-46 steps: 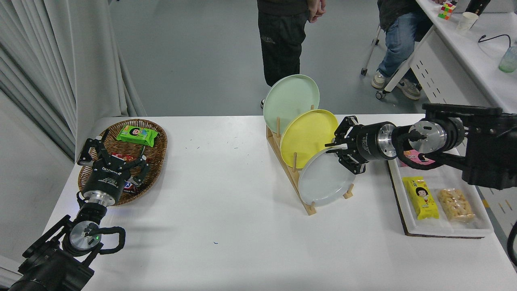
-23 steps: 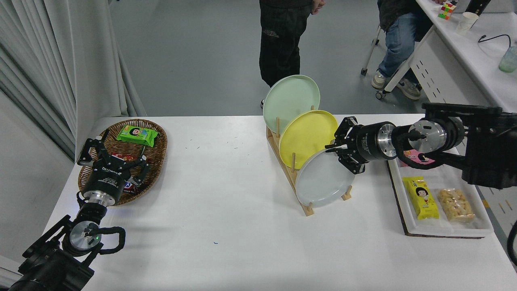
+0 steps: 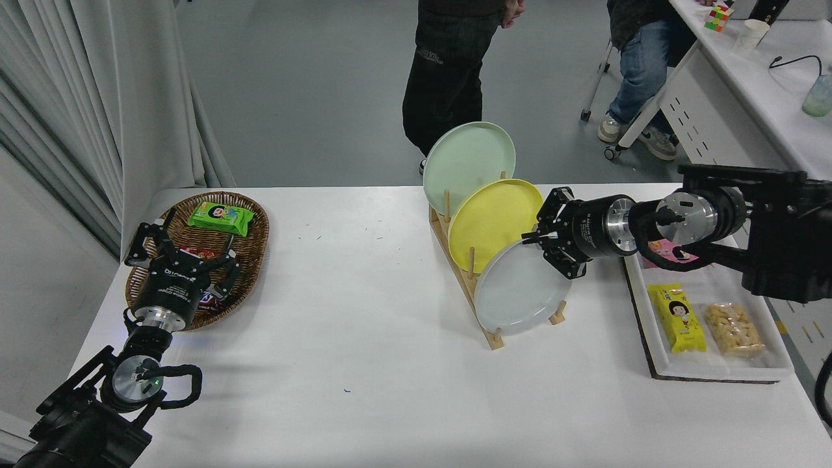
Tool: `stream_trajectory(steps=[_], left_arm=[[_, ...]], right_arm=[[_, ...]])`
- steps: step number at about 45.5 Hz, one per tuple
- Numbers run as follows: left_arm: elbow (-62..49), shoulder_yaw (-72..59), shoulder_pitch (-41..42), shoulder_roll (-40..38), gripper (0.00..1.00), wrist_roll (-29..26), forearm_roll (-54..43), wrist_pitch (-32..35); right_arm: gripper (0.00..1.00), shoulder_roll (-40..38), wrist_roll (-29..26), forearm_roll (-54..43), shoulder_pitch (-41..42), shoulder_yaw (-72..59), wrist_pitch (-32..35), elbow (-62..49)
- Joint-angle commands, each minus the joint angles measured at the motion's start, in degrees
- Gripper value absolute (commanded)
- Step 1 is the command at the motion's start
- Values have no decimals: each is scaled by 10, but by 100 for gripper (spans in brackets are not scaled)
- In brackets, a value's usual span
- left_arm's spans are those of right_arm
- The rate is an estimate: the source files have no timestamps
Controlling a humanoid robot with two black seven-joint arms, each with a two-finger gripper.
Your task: Place the plate on the table
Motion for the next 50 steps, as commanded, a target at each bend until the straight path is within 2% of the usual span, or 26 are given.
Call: stream_trajectory(steps=[1,50], left_arm=[[0,0,1,0,98,0,0,0],[0,0,0,0,98,0,0,0]], right_arm=[[0,0,-6,0,1,1,0,-1],[0,-5,-5,-19,17,11,41,-8]])
